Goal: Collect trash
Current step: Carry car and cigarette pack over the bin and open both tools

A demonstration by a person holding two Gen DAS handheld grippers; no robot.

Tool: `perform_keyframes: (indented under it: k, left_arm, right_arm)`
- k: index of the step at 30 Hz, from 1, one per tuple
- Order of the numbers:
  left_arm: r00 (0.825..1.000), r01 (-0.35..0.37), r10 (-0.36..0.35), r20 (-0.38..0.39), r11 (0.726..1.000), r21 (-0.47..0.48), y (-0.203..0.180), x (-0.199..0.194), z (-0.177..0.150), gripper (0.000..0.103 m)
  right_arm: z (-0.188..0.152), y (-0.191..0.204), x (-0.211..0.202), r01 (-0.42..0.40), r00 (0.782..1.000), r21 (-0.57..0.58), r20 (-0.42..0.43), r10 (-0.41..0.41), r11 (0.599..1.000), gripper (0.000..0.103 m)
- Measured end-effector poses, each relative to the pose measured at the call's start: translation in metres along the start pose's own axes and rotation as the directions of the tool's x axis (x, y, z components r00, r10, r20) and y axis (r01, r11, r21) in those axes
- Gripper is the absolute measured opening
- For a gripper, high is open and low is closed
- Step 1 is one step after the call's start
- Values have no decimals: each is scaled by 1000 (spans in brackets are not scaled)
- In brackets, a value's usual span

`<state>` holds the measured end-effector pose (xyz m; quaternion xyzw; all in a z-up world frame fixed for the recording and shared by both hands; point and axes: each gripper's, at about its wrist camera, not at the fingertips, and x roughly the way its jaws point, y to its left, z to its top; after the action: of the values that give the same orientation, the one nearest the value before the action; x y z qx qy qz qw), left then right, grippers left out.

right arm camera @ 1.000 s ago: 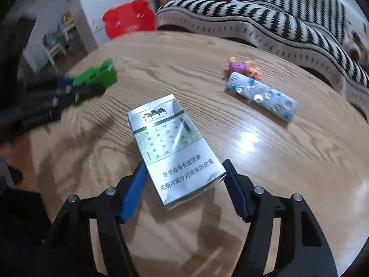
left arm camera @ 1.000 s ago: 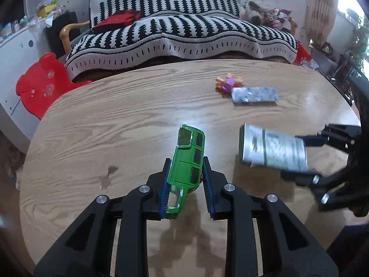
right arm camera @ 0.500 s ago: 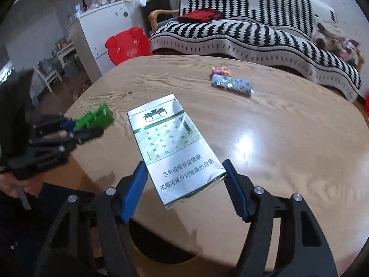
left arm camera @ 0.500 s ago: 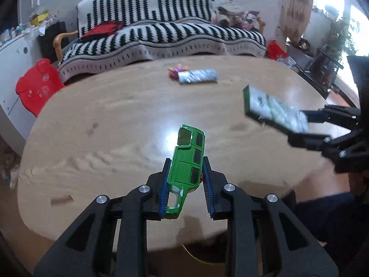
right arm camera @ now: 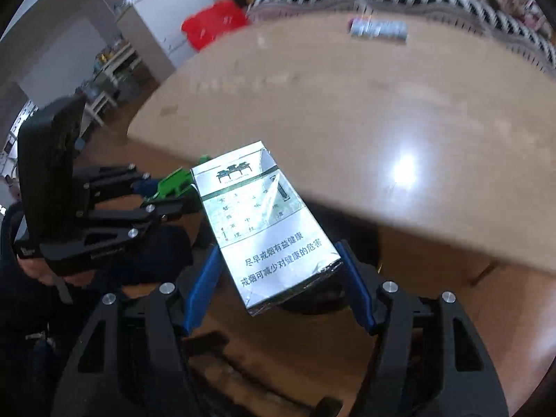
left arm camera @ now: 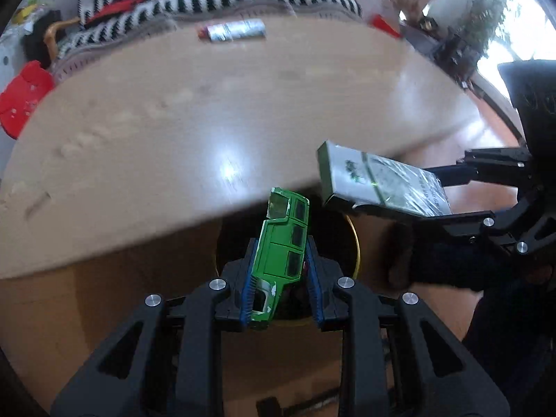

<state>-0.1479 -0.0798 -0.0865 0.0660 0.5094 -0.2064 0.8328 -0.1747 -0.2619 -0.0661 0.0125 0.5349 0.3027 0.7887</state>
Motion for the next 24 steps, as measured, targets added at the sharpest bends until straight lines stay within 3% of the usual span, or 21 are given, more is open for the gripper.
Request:
perform_keyframes:
  k: [4,7,15,24]
  left_arm:
    - [993,53,-54,-102,999,-15,-1,23,-16,25]
    - [990,40,-46,-135,998,-42,4,38,-18,25]
    - [987,-13,-1,-158,996,-88,15,70,-7,25]
    - [987,-9,-3,-163,997,-77,12,76,2,25]
  right_arm:
    - [-19,-2,22,7,995,24,-98,-4,1000,65]
    - [-21,-7,34,43,990,44,-134,-37,998,65]
    - [-8,-27,53,119,980,148,-174,-92,982,65]
    - [8,-23,54,112,982,153,-171,-85,982,65]
